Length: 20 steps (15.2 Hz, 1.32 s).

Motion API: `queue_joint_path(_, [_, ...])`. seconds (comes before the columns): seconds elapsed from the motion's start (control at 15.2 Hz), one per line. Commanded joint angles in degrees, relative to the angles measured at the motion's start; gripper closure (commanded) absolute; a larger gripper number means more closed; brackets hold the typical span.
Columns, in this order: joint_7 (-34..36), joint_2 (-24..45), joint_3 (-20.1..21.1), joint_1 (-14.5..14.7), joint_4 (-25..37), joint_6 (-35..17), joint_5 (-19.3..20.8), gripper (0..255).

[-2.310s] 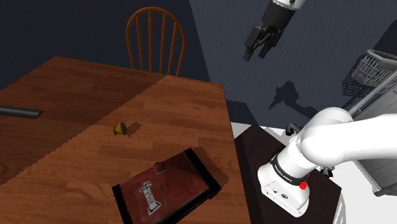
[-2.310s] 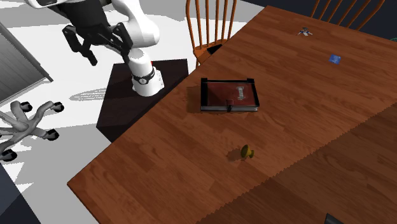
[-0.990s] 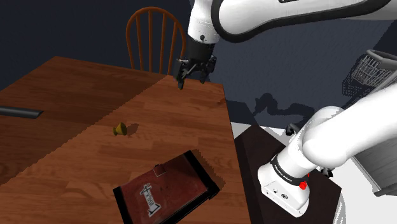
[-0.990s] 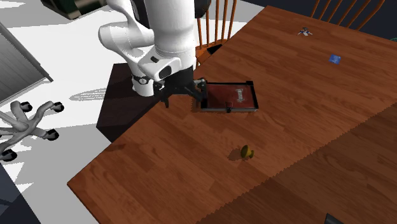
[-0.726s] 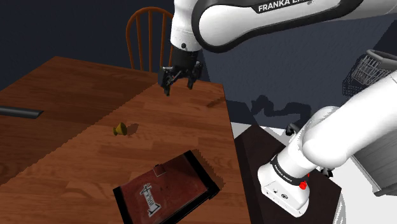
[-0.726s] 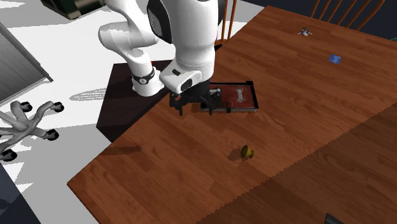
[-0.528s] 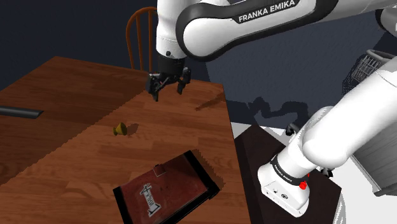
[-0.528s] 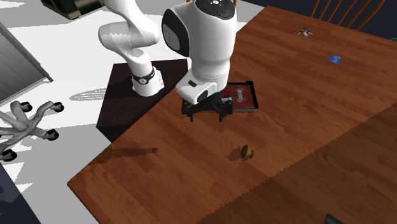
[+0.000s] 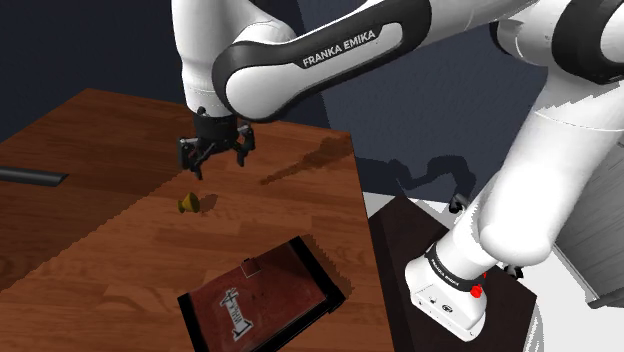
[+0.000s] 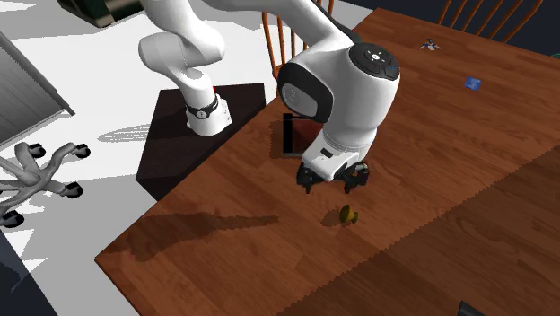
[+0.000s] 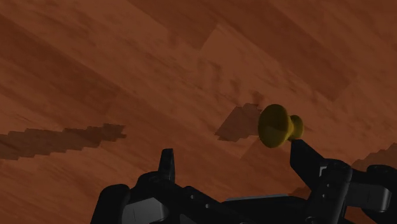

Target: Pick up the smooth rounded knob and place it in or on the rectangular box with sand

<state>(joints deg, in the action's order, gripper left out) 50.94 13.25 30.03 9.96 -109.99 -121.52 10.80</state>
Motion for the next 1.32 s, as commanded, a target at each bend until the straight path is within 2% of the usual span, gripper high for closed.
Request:
queue_joint_path(0.0, [2.91, 5.05, -0.23, 2.08, 4.21, 0.33, 2.9, 0])
queue_joint_path(0.33, [7.49, 17.25, -2.03, 8.14, 16.86, 2.96, 8.17, 0])
queue_joint_path(0.86, [8.51, 20.19, -3.21, 8.69, 15.29, -1.31, 9.83, 0])
queue_joint_path(1.25, [8.51, 20.19, -3.21, 8.69, 15.29, -1.31, 9.83, 0])
